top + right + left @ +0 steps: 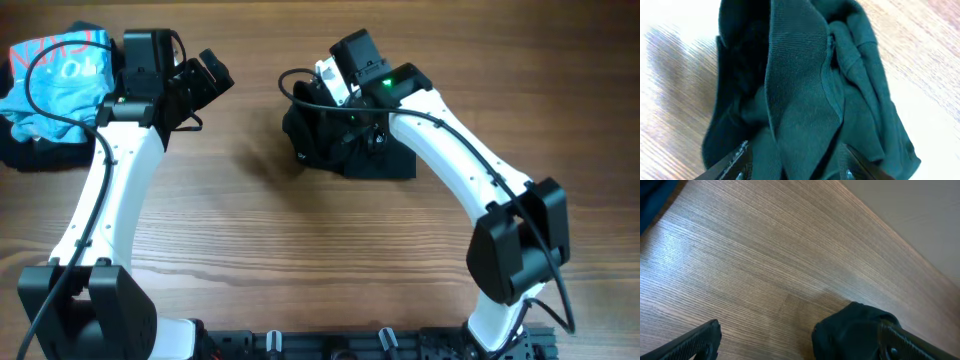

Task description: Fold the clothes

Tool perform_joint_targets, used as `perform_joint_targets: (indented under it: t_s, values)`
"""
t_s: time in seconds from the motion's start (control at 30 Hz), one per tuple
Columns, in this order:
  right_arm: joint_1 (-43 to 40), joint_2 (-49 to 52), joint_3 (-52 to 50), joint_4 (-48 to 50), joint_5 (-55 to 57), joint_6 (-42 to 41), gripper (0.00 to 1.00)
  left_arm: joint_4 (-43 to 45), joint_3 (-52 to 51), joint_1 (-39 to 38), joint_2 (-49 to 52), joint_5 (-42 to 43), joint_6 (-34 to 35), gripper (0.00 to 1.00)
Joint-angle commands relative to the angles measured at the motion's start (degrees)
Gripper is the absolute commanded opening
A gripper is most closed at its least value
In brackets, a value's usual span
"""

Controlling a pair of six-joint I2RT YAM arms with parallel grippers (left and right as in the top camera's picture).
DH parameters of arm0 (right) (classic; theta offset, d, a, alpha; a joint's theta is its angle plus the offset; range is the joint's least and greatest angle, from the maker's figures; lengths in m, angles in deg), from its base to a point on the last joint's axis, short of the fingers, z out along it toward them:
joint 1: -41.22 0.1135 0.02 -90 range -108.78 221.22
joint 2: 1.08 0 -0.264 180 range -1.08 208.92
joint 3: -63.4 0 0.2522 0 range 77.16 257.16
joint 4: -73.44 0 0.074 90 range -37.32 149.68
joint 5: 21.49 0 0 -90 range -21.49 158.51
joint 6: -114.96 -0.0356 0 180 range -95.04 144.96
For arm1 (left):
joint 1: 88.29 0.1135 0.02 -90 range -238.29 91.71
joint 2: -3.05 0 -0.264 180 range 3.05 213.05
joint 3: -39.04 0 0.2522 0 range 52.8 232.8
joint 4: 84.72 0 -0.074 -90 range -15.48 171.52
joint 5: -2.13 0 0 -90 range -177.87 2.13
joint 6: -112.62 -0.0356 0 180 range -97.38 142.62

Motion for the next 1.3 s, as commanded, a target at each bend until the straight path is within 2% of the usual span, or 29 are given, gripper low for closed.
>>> perform_joint_targets:
  t_s: [0.0, 0.23, 0.27, 0.3, 0.53, 0.63, 0.8, 1.03, 1.27]
  values:
    - [0.2, 2.5, -0.1, 0.3, 1.0, 2.7, 0.54, 0.0, 0.7, 0.3, -0.7, -0.7, -1.3, 1.0]
    - [0.2, 4.5, -0.1, 2.3, 1.0, 3.8, 0.52, 0.0, 0.7, 0.3, -0.7, -1.4, -1.4, 1.0]
    - [0.2, 5.1, -0.1, 3.8, 1.0, 3.7, 0.46, 0.0, 0.7, 0.3, -0.7, -1.4, -1.4, 1.0]
    - [0.2, 5.5, -0.1, 4.2, 1.0, 3.7, 0.44, 0.0, 0.7, 0.3, -0.7, -1.4, -1.4, 1.0]
    - [0.2, 7.1, -0.1, 4.9, 1.7, 3.7, 0.34, 0.0, 0.7, 0.3, -0.7, -1.9, -1.6, 1.0]
    - [0.1, 7.1, -0.1, 5.8, 5.6, 2.1, 0.26, 0.0, 0.7, 0.3, -0.7, -1.9, -1.6, 1.0]
    - [-0.2, 7.1, -0.1, 6.7, 10.8, -0.8, 0.06, 0.0, 0.7, 0.3, -0.7, -1.9, -1.8, 1.0]
    - [-1.3, 6.0, 0.8, 6.1, 14.3, -6.2, 0.05, 0.0, 0.7, 0.3, -0.7, -1.9, -1.8, 1.0]
    - [-3.6, -0.1, 2.9, 1.9, 13.7, -11.1, 0.04, -0.1, 0.7, 0.3, -0.7, -1.8, -2.5, 1.0]
